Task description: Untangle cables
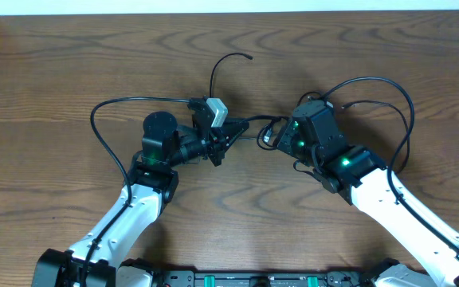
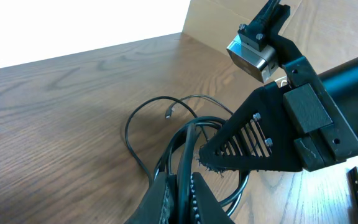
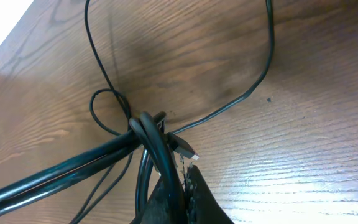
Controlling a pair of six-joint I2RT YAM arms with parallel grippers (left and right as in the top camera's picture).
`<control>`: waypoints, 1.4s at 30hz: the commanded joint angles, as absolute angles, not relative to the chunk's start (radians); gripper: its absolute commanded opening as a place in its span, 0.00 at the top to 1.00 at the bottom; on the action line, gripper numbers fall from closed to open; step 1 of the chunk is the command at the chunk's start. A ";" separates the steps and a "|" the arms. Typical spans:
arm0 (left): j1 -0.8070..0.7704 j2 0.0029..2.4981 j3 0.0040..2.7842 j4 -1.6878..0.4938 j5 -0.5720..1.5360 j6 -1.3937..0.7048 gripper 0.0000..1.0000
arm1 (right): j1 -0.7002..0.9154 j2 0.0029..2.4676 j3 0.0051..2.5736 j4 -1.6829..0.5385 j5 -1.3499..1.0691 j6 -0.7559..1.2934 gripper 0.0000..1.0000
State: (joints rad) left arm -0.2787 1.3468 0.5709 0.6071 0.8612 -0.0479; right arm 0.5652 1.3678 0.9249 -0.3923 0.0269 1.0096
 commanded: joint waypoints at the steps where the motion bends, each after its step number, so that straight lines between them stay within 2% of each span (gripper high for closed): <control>1: -0.276 1.345 0.580 0.614 0.844 -0.039 0.93 | 0.563 1.371 0.931 -0.401 0.080 0.997 0.99; 19: -0.276 1.345 0.580 0.614 0.844 -0.039 0.92 | 0.563 1.371 0.931 -0.402 0.080 0.997 0.99; 20: -0.276 1.345 0.580 0.614 0.844 -0.039 0.89 | 0.563 1.371 0.931 -0.402 0.080 0.997 0.99; 21: -0.276 1.345 0.580 0.614 0.844 -0.039 0.78 | 0.563 1.371 0.931 -0.402 0.080 0.997 0.99; 22: -0.276 1.345 0.580 0.614 0.844 -0.039 0.73 | 0.563 1.371 0.931 -0.401 0.080 0.997 0.99; 23: -0.276 1.345 0.580 0.614 0.844 -0.039 0.73 | 0.563 1.371 0.931 -0.401 0.080 0.997 0.99; 24: -0.276 1.345 0.580 0.613 0.844 -0.039 0.74 | 0.563 1.371 0.931 -0.401 0.080 0.997 0.98; 25: -0.276 1.345 0.580 0.614 0.844 -0.039 0.89 | 0.563 1.371 0.931 -0.401 0.080 0.997 0.99; 26: -0.276 1.345 0.580 0.614 0.844 -0.039 0.92 | 0.563 1.371 0.931 -0.401 0.080 0.997 0.99; 32: -0.276 1.345 0.580 0.614 0.844 -0.039 0.92 | 0.563 1.371 0.931 -0.401 0.080 0.997 0.99; 33: -0.276 1.345 0.580 0.614 0.844 -0.039 0.89 | 0.563 1.371 0.931 -0.402 0.080 0.997 0.99; 34: -0.276 1.345 0.580 0.613 0.844 -0.039 0.77 | 0.563 1.371 0.931 -0.401 0.081 0.996 0.99; 35: -0.276 1.345 0.580 0.613 0.844 -0.039 0.69 | 0.563 1.371 0.931 -0.401 0.081 0.995 0.99; 39: -0.276 1.345 0.580 0.614 0.883 -0.049 0.50 | 0.563 1.371 0.931 -0.399 0.120 0.938 0.99; 42: -0.276 1.345 0.580 0.612 0.954 -0.051 0.49 | 0.563 1.371 0.931 -0.381 0.178 0.851 0.99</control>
State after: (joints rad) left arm -0.2783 1.3468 0.5709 0.6094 0.8761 -0.0521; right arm 0.5644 1.3678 0.9249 -0.3935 0.0971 0.9501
